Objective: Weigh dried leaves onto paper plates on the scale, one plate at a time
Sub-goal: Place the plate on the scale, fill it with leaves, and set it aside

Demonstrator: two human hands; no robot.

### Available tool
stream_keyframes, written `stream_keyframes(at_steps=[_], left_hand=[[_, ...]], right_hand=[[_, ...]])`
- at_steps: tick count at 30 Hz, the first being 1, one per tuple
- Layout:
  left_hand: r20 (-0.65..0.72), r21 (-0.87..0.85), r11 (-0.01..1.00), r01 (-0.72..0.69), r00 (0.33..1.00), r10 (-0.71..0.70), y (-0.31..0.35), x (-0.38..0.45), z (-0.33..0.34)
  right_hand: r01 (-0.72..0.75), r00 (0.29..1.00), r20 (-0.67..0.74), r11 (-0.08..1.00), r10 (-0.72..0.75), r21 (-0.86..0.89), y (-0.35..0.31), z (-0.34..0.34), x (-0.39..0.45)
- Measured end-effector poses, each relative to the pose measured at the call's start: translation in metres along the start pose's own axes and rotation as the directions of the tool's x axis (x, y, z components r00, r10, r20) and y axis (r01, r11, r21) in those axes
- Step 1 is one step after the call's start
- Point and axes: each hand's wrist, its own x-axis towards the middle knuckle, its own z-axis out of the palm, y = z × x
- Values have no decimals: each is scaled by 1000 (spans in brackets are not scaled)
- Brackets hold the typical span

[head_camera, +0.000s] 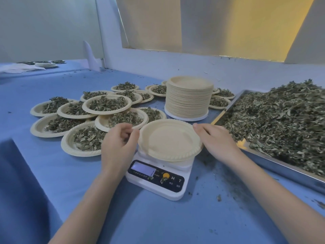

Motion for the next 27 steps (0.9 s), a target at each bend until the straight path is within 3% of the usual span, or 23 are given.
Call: stream_keyframes(at_steps=[2, 4, 7, 12, 16, 23, 27], left_hand=[[-4, 84, 983, -166, 986, 167, 13, 1, 5], [54, 149, 959, -240, 971, 235, 23, 4, 13], [25, 80, 990, -114, 993, 112, 24, 5, 19], [-79, -88, 988, 124, 988, -131, 2, 2, 6], [-68, -132, 972, 193, 977, -204, -8, 2, -3], [-15, -147, 961, 233, 971, -237, -8, 2, -2], [-17, -153, 954, 256, 965, -262, -5, 0, -2]], right_hand=[[-36, 999, 18, 999, 35, 31, 0, -2, 1], [-63, 997, 52, 997, 61, 35, -2, -5, 1], [-29, 981, 189, 994, 50, -110, -9, -11, -5], [160, 875, 483, 952, -15, -260, -19, -11, -20], [239, 867, 498, 904, -34, -355, -24, -4, -22], [159, 852, 503, 843, 146, -513, -43, 0, -16], [201, 864, 481, 771, 152, -604, -61, 3, -11]])
